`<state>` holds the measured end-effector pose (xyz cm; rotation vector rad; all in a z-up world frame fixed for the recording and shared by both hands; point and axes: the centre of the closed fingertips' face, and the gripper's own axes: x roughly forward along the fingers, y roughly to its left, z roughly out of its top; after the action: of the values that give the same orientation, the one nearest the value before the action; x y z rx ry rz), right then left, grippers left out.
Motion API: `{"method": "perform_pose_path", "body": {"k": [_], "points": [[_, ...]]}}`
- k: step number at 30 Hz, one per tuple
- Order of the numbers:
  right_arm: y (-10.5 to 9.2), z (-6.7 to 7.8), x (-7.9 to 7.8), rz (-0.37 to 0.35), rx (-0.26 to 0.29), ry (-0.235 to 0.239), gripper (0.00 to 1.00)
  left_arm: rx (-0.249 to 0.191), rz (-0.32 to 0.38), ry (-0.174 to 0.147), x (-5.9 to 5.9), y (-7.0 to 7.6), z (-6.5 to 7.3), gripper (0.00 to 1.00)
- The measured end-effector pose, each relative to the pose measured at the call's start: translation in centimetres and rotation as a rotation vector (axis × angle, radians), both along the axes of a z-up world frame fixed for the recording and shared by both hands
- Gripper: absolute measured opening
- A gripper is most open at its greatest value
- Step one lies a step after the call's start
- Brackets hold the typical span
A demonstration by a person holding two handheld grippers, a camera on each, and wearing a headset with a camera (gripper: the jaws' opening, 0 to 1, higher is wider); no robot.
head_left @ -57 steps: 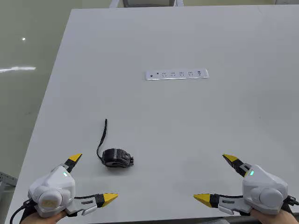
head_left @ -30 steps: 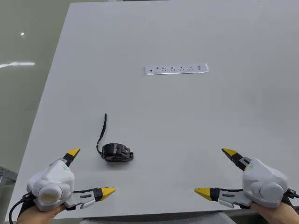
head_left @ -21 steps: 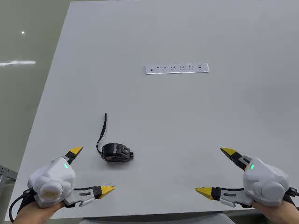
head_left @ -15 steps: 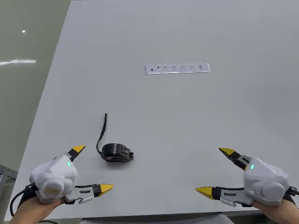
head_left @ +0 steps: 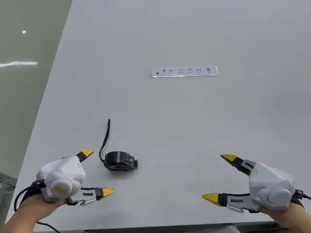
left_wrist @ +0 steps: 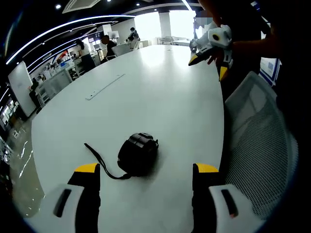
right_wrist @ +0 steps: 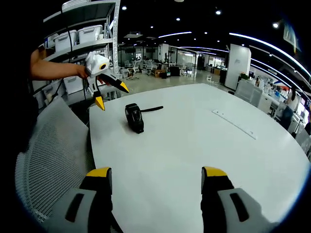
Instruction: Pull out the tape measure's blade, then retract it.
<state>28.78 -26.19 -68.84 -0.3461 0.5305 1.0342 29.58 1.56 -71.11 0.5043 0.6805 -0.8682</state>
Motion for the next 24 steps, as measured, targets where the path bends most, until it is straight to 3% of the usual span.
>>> {"method": "perform_pose_path", "body": {"k": [24], "points": [[3.6, -1.3, 2.1, 0.153, -0.027, 0.004, 0.67, 0.1, -0.146, 0.03, 2.3, -0.2, -2.3, 0.64]]}}
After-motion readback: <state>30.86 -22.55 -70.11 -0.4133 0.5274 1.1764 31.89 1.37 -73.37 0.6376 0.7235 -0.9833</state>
